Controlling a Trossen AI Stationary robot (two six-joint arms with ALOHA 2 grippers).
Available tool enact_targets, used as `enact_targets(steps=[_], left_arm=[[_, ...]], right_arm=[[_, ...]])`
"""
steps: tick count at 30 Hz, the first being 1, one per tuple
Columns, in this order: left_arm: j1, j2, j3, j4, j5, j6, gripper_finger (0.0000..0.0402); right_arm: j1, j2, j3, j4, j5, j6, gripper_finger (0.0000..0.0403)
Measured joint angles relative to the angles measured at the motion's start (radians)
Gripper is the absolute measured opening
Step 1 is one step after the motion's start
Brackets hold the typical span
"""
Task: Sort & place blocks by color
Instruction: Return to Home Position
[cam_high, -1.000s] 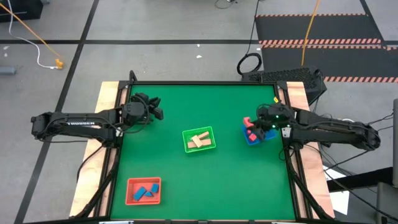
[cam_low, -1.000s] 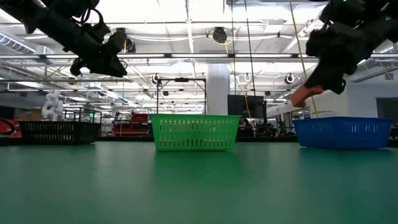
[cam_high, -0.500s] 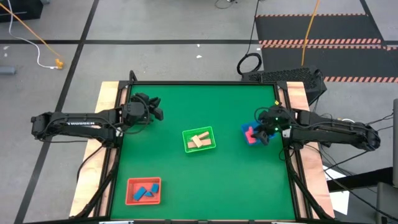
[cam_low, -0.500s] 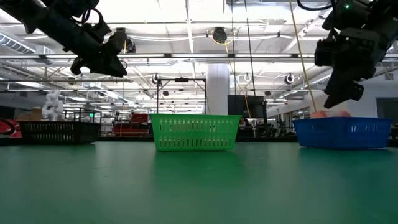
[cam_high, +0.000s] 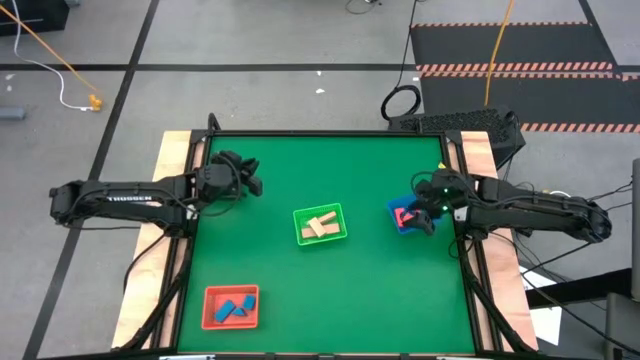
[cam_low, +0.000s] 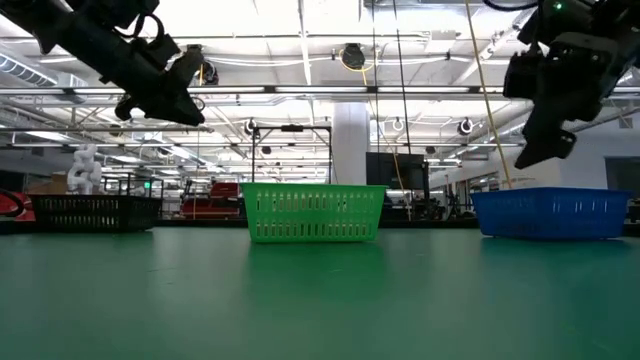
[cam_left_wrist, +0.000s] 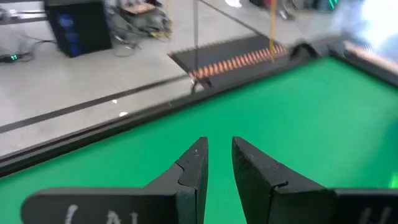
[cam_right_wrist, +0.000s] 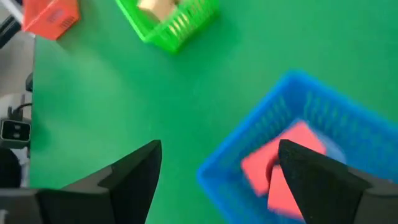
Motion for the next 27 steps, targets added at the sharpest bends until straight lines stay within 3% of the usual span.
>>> enact_targets(steps=[4, 9, 16, 21, 27], left_arm=[[0.0, -0.027, 0.0, -0.088, 0.073, 0.015, 0.0072], [-0.006, -0.063, 0.0, -0.208, 0.081, -0.052, 0.0072], [-0.065, -0.065, 0.0, -0.154, 0.082, -0.005, 0.0072], [-0.133, -0.065, -0.064, 0.056, 0.087, 0.06, 0.0072], [-0.19, -0.065, -0.225, 0.419, 0.176, 0.163, 0.0072]], right_arm=[[0.0, -0.006, -0.03, 0.121, 0.055, -0.084, 0.0311], [0.0, -0.012, -0.128, 0.367, 0.157, -0.145, 0.0311], [0.0, -0.011, -0.338, 0.8, 0.151, -0.159, 0.0311], [0.0, -0.01, -0.447, 1.074, 0.15, -0.162, 0.0311], [0.0, -0.012, -0.454, 1.114, 0.125, -0.199, 0.0311]])
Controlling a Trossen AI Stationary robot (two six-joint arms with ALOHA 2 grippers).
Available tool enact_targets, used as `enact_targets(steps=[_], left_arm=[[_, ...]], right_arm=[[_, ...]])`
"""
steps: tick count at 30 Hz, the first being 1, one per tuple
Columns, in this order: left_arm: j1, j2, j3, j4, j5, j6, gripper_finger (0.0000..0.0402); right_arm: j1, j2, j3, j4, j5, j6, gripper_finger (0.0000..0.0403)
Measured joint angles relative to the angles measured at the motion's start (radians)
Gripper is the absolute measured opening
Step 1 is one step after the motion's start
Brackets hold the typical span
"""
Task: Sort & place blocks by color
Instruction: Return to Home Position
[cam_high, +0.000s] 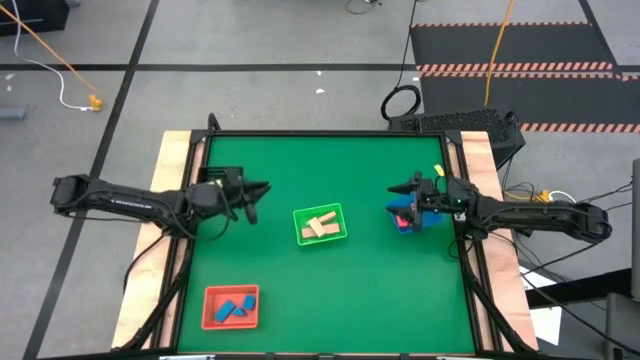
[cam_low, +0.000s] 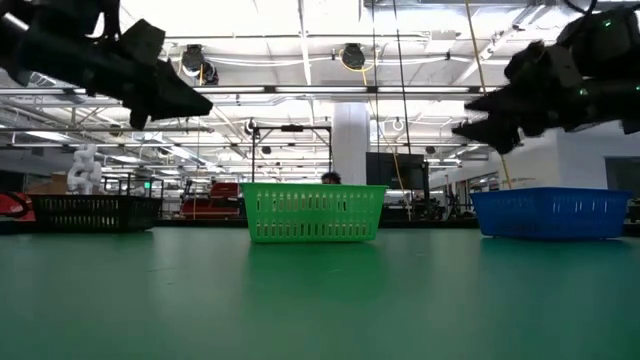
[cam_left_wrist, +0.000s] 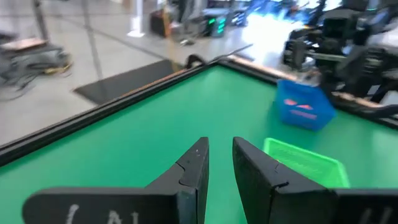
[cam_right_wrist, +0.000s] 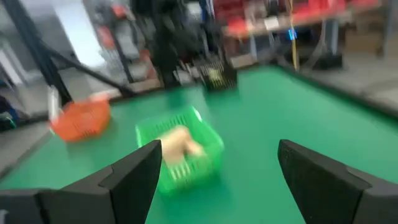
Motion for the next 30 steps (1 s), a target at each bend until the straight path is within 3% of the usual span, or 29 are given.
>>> enact_targets(steps=[4, 13, 30], left_arm=[[-0.024, 0.0, -0.075, 0.117, 0.022, 0.023, 0.0072], [-0.043, 0.0, -0.191, 0.213, 0.021, -0.004, 0.0072], [-0.042, 0.0, -0.246, 0.14, 0.019, -0.074, 0.0072]], right_arm=[[0.0, -0.003, 0.0, 0.06, -0.003, -0.026, 0.0311], [0.0, -0.001, -0.002, 0.057, -0.002, -0.035, 0.0311], [0.0, -0.001, -0.004, 0.043, -0.001, -0.036, 0.0311]])
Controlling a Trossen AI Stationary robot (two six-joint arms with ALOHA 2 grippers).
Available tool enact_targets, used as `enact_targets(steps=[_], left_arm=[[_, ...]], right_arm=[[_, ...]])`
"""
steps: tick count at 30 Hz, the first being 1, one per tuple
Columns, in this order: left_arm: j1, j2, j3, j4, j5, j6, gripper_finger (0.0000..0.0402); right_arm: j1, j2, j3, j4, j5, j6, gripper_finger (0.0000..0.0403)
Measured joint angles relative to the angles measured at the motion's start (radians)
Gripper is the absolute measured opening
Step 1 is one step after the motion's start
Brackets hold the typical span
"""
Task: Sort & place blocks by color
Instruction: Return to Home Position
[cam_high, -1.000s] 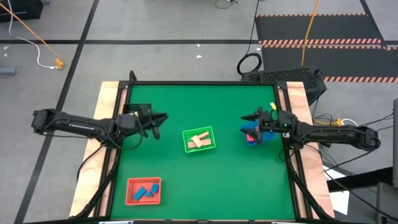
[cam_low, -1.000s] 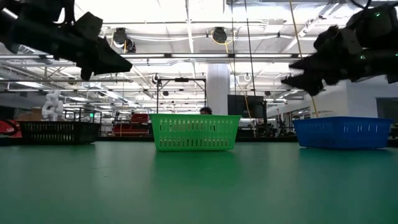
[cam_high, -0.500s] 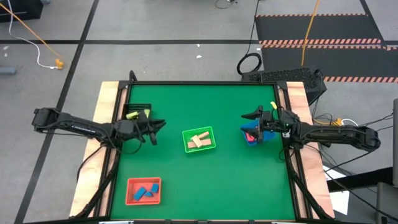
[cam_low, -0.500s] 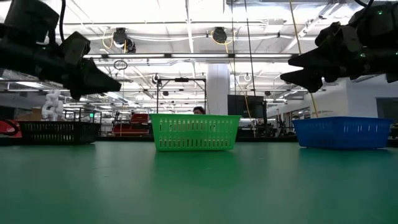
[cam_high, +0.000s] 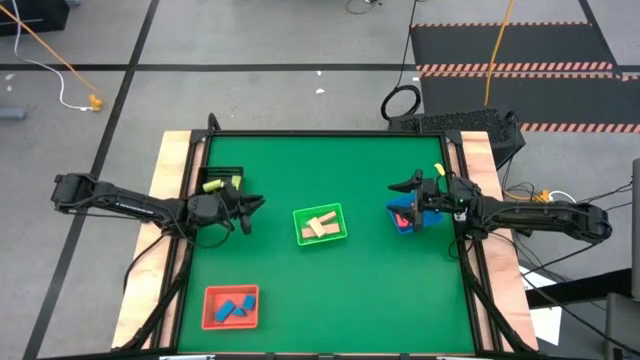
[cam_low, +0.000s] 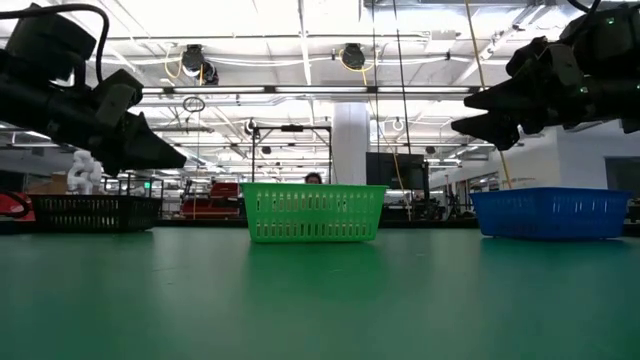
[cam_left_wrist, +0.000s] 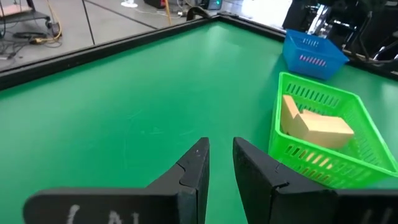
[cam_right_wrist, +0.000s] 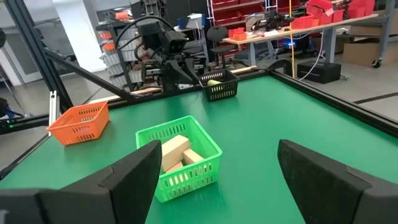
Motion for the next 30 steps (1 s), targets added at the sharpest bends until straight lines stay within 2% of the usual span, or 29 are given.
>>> enact_targets(steps=[30], left_arm=[[0.0, -0.028, 0.002, 0.011, 0.0, 0.007, 0.0072]], right_arm=[[0.0, 0.0, 0.0, 0.0, 0.0, 0.0, 0.0311]])
